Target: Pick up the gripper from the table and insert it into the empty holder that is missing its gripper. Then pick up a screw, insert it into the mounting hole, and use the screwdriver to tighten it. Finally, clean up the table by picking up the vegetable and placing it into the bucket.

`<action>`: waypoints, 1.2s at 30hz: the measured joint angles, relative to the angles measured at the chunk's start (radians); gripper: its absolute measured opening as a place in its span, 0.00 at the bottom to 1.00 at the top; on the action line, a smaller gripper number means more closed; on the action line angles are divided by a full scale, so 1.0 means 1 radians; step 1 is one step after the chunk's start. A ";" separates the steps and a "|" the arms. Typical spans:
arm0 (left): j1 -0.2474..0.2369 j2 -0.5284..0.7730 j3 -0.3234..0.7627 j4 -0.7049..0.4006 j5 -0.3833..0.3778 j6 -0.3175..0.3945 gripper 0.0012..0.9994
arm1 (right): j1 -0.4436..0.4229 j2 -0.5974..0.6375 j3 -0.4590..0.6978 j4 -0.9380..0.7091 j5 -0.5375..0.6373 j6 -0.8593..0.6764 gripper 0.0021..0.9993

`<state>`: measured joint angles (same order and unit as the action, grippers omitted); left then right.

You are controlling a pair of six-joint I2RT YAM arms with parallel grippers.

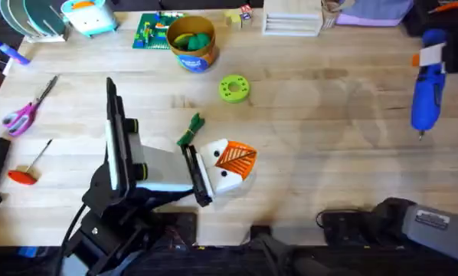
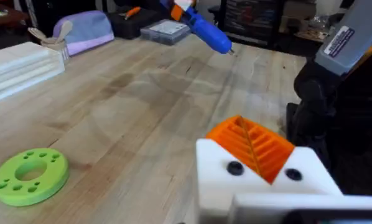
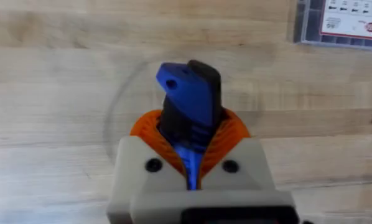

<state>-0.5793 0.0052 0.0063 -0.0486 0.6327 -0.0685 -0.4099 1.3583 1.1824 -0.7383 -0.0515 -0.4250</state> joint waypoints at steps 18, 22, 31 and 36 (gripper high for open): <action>0.000 0.000 0.000 0.000 0.000 0.000 0.01 | 0.081 -0.504 -0.056 0.016 -0.141 0.222 0.07; 0.000 0.000 0.000 0.000 0.000 0.000 0.01 | 0.080 -0.660 -0.191 0.105 -0.165 0.272 0.07; 0.000 0.000 0.000 -0.002 0.000 0.000 0.01 | 0.080 -1.057 -0.588 0.535 -0.346 0.499 0.07; 0.000 0.000 0.000 -0.004 0.000 0.000 0.01 | 0.086 -1.193 -0.715 0.782 -0.431 0.616 0.07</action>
<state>-0.5793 0.0053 0.0063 -0.0525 0.6331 -0.0685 -0.3240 0.1648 0.4669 0.0439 -0.4824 0.1911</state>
